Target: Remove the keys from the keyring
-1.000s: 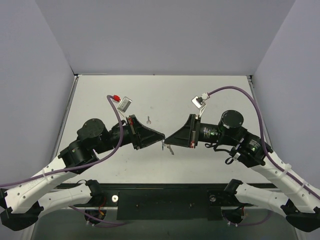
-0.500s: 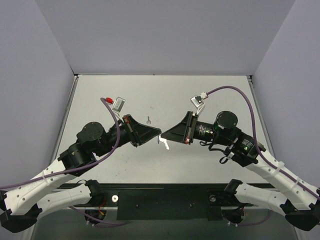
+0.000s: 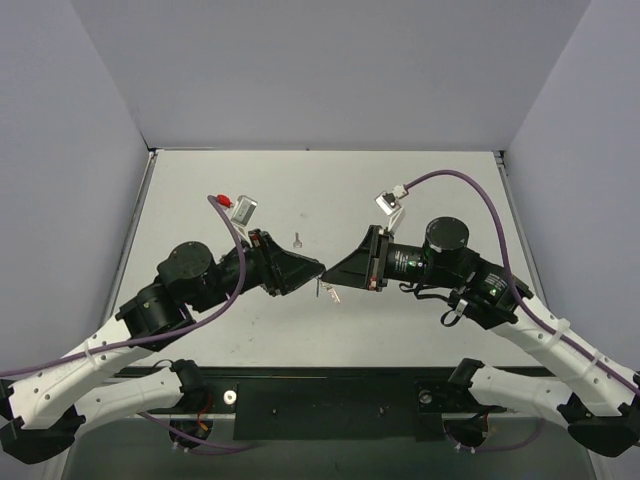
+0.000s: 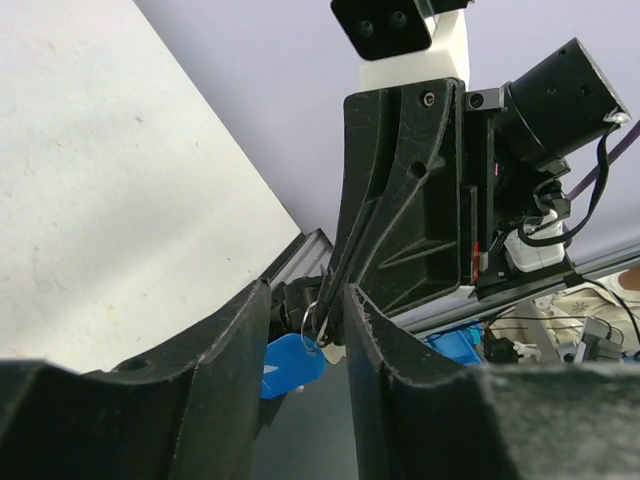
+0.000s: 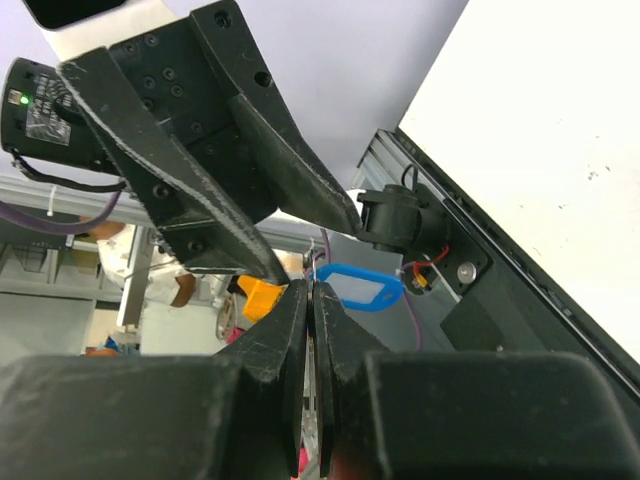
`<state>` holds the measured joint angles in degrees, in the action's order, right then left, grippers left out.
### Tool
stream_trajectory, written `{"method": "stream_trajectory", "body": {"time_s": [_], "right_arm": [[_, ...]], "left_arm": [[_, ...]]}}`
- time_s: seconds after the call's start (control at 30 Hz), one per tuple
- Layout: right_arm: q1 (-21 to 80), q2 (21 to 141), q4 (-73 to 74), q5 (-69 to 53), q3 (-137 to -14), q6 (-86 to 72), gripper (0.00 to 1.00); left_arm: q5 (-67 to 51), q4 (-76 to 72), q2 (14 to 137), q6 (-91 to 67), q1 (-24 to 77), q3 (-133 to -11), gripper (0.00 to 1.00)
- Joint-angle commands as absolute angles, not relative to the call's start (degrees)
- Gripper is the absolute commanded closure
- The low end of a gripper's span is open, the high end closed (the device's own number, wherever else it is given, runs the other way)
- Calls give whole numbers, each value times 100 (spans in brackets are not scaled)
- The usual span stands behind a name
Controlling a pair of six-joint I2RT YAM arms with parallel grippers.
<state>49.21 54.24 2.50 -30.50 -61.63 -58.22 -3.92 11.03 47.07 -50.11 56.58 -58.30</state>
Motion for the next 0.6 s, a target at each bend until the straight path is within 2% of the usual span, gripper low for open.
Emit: {"method": "stream_trajectory", "body": {"time_s": [0.0, 0.1, 0.23, 0.43, 0.57], "right_arm": [[4931, 5537, 895, -3155, -6749, -5117, 100], [4931, 5616, 1562, -3191, -6987, -4800, 100], [4922, 5818, 2650, -2989, -7478, -4448, 100], [4931, 6266, 4357, -2602, -8015, -4122, 100], [4939, 6618, 5184, -2435, -7867, -4210, 100]], "left_arm": [[-633, 1318, 4658, -4720, 5713, -6214, 51], [-546, 1459, 4597, -4658, 5713, -6205, 44], [-501, 1730, 4500, -4492, 5704, -6153, 40], [-554, 2249, 4535, -4184, 5695, -6073, 39], [-957, 2425, 4623, -3956, 5695, -6047, 39]]}}
